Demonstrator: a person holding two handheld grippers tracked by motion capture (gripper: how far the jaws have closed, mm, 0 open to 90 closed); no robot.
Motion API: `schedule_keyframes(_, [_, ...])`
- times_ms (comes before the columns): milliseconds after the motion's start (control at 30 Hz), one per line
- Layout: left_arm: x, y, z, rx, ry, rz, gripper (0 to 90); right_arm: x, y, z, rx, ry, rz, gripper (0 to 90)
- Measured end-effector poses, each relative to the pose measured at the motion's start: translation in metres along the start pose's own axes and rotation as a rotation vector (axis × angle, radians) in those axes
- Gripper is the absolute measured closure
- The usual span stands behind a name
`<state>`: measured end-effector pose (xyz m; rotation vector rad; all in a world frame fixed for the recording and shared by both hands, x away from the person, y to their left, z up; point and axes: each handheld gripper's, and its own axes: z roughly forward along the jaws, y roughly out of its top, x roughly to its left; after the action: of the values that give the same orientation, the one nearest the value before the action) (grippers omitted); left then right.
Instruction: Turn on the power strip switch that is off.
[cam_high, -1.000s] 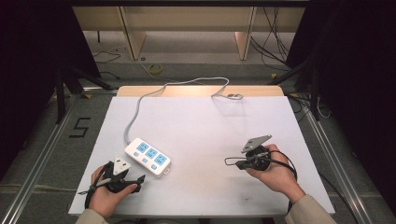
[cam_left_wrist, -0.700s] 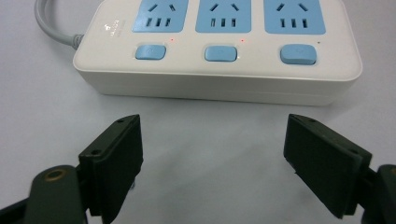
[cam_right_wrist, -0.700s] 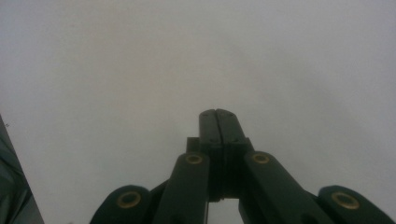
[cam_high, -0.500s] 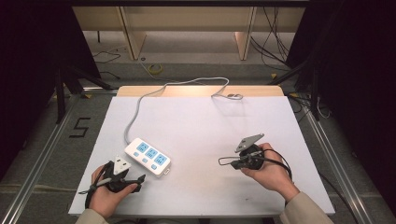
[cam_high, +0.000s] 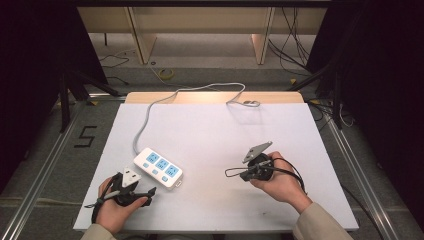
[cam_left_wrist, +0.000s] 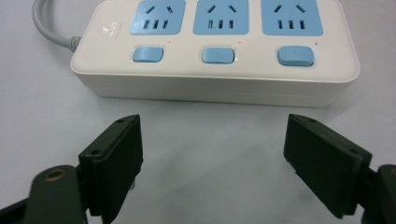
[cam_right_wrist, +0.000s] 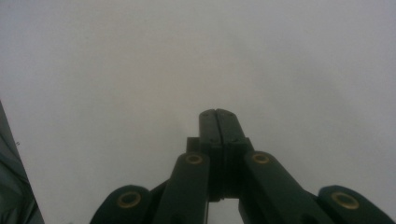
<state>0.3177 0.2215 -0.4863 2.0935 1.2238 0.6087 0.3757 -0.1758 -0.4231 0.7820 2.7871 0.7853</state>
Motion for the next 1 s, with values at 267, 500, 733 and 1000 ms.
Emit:
schedule_keyframes(267, [0.000,0.000,-0.001,-0.001,0.003,-0.002,19.4,0.003,0.007,0.002,0.006,0.000,-0.015,90.0])
schedule_keyframes(500, [0.000,0.000,-0.001,0.001,0.002,0.001,19.4,0.006,0.013,0.005,0.003,0.003,-0.020,90.0])
schedule_keyframes(733, [0.000,0.000,-0.001,0.002,0.002,0.001,19.4,0.010,0.019,0.010,0.006,0.011,-0.038,90.0])
schedule_keyframes(1000, [0.000,0.000,-0.001,0.001,0.002,0.002,19.4,0.016,0.031,0.016,0.015,0.016,-0.061,90.0])
